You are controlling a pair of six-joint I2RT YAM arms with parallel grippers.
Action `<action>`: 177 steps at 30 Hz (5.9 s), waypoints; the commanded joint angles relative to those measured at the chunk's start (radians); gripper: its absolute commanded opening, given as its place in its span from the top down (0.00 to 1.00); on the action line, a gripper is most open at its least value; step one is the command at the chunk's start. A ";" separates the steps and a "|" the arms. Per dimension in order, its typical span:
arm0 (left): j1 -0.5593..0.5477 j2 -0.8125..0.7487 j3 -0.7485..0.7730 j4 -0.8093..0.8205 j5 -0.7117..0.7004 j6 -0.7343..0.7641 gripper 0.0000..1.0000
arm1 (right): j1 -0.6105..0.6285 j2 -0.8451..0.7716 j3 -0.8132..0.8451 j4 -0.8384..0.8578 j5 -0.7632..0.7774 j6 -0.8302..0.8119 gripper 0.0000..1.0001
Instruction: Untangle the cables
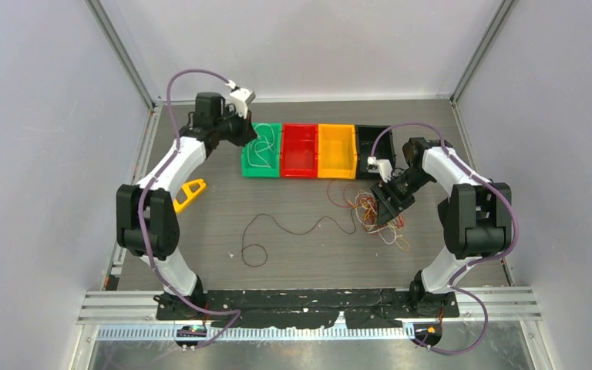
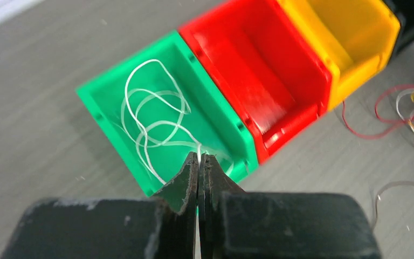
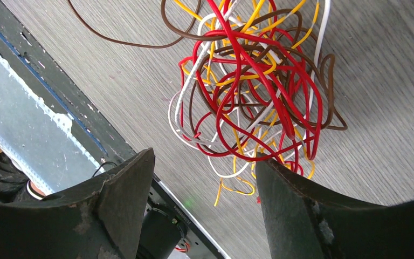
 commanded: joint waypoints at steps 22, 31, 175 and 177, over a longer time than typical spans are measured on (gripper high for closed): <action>-0.034 0.251 0.224 -0.133 -0.070 -0.056 1.00 | 0.004 -0.032 -0.003 -0.021 -0.015 -0.008 0.26; -0.038 0.119 0.250 -0.209 -0.047 -0.039 0.36 | 0.005 -0.057 -0.001 0.003 0.043 0.003 0.23; 0.068 -0.342 0.979 0.444 0.185 -0.896 1.00 | 0.564 0.074 -0.323 1.070 -0.016 0.676 0.41; 0.068 -0.342 0.972 0.428 0.168 -0.885 1.00 | 0.564 0.076 -0.312 1.060 -0.033 0.671 0.38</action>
